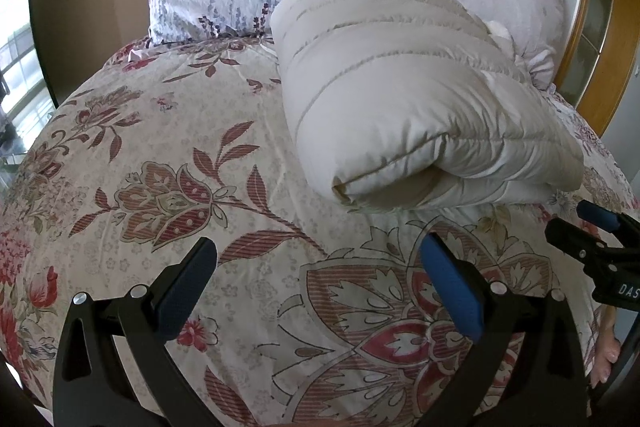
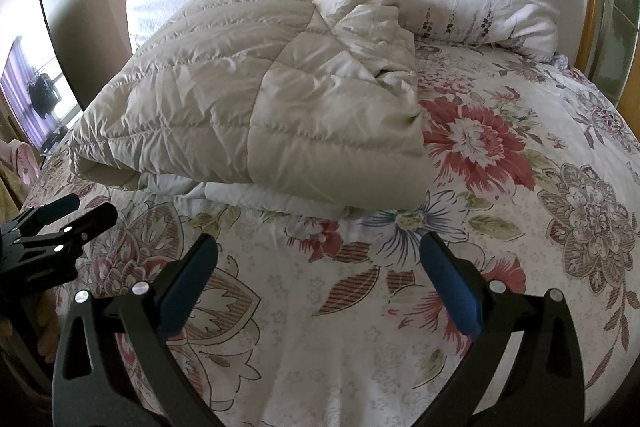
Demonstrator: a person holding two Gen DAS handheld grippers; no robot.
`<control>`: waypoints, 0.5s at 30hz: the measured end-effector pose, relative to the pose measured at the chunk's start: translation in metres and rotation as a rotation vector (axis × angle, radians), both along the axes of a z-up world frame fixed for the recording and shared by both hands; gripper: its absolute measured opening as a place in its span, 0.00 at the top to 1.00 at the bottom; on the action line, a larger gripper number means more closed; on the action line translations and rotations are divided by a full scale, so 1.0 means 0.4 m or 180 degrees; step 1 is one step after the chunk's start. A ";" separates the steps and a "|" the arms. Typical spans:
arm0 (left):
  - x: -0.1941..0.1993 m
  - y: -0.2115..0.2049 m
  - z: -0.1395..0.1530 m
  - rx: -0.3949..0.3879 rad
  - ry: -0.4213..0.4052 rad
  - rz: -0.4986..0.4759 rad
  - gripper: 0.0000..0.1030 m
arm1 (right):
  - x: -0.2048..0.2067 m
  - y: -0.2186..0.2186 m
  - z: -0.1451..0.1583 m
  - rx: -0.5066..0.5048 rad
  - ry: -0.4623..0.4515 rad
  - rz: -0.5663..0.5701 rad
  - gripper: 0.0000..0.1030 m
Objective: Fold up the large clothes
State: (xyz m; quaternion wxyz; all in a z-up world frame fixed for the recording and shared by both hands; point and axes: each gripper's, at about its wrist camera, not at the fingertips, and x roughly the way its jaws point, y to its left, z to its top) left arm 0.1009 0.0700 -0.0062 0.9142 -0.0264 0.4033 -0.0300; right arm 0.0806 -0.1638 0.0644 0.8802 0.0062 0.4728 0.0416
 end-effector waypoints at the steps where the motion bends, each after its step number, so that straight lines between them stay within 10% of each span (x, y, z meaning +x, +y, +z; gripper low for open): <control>1: 0.000 0.000 -0.001 0.0002 0.0004 0.0001 0.01 | 0.000 0.000 0.000 -0.0001 0.0000 -0.0001 0.02; 15: 0.002 -0.001 -0.005 0.0010 0.0016 0.0001 0.01 | -0.001 0.002 -0.004 -0.0010 0.0013 -0.0002 0.02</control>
